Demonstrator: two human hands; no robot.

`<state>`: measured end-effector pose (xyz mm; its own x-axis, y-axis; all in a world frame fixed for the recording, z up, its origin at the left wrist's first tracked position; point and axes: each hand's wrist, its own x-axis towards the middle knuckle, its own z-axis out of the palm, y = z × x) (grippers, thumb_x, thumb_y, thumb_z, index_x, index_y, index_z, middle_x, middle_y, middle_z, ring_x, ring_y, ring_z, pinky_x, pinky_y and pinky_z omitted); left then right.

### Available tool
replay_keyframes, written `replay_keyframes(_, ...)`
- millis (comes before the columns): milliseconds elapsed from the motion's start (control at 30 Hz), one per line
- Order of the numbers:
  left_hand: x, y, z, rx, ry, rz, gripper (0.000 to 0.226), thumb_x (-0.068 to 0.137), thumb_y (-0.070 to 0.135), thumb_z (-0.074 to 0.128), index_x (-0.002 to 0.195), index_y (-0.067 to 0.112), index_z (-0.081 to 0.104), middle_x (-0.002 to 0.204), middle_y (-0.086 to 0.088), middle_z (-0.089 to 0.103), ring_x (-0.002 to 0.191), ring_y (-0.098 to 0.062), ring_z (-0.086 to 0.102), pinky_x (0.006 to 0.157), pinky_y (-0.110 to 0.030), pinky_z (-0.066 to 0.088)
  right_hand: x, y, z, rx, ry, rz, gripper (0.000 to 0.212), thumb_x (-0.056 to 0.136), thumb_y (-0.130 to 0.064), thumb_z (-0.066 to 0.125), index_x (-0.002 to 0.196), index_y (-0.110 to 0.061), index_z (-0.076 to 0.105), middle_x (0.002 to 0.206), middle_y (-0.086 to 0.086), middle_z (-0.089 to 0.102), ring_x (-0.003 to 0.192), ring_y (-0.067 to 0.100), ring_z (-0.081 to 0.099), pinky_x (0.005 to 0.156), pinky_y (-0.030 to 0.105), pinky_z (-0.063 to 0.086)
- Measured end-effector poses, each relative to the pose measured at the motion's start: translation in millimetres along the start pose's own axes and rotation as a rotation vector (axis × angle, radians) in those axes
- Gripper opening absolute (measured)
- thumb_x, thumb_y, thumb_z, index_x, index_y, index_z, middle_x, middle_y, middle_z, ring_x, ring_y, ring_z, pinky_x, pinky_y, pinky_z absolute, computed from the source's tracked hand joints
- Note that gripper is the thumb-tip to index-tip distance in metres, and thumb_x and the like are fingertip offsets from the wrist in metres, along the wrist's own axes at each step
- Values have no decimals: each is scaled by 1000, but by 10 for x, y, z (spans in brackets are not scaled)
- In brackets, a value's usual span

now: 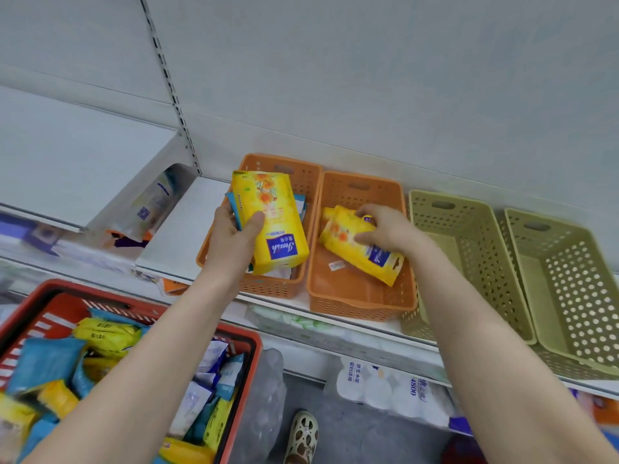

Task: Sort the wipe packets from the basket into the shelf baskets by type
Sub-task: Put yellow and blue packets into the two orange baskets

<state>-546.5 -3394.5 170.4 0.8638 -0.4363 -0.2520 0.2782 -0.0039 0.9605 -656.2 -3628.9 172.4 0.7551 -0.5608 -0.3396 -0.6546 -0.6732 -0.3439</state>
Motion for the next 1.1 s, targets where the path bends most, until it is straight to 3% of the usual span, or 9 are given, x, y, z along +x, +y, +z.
replay_keyframes(67, 4, -35, -33, -2, -1, -14, 37, 98, 18, 57, 132, 18, 41, 105, 8, 64, 81, -6, 68, 55, -18, 55, 105, 24, 199, -33, -204, -7, 56, 86, -24, 71, 138, -25, 50, 138, 7, 54, 116, 27, 58, 90, 32, 49)
replay_keyframes(167, 11, -86, -65, -3, -7, -27, 31, 98, 18, 58, 125, 22, 44, 104, 9, 65, 78, -3, 69, 55, -19, 55, 226, 117, 449, -209, -151, -61, 57, 89, -19, 65, 142, -29, 47, 140, 9, 52, 124, 29, 51, 97, 36, 46)
replay_keyframes(333, 58, -132, -43, -5, -17, -50, 39, 97, 22, 59, 133, 22, 44, 114, 4, 66, 87, -8, 71, 62, -23, 58, 181, 147, 636, -478, -178, -92, 93, 69, -56, 77, 147, -26, 36, 137, 8, 45, 126, 33, 46, 96, 44, 46)
replay_keyframes(500, 94, -155, 11, -5, -45, -65, 47, 96, 27, 61, 140, 22, 44, 126, -1, 65, 101, -18, 70, 69, -30, 59, 197, 96, 721, -586, -50, -148, 80, 80, -9, 74, 147, -24, 33, 139, 12, 36, 128, 35, 41, 88, 45, 52)
replay_keyframes(633, 74, -137, 27, -18, -48, -79, 45, 96, 29, 59, 138, 24, 44, 124, 2, 65, 98, -14, 69, 66, -27, 56, 222, 113, 761, -495, -63, -117, 86, 77, -5, 77, 147, -22, 30, 143, 14, 34, 130, 36, 39, 94, 43, 50)
replay_keyframes(700, 61, -117, 29, -27, -55, -87, 44, 96, 29, 59, 137, 25, 44, 124, 2, 65, 98, -13, 69, 66, -27, 57, 185, 92, 663, -338, -41, -117, 79, 79, -15, 78, 146, -20, 36, 139, 12, 41, 126, 34, 45, 96, 41, 47)
replay_keyframes(800, 52, -97, 37, -45, -76, -87, 44, 96, 26, 60, 136, 24, 45, 123, 1, 66, 95, -13, 70, 64, -25, 59, 23, -131, 381, 195, 233, -116, 31, 92, -36, 63, 116, -18, 62, 104, 0, 62, 96, 24, 61, 73, 32, 48)
replay_keyframes(900, 30, -74, 102, -41, -116, -62, 44, 95, 22, 62, 135, 23, 45, 124, -2, 66, 97, -16, 71, 67, -27, 60, -174, -482, 168, 712, 92, -74, 38, 91, -55, 57, 99, -19, 67, 88, -5, 69, 83, 15, 66, 66, 32, 53)
replay_keyframes(1100, -21, -29, 218, -72, -127, -43, 34, 102, 42, 43, 132, 26, 47, 116, 3, 68, 100, -18, 71, 81, -38, 59, -363, -632, 213, 1066, -15, -64, 35, 82, -22, 77, 110, -9, 60, 87, 3, 72, 73, 14, 70, 62, 30, 55)
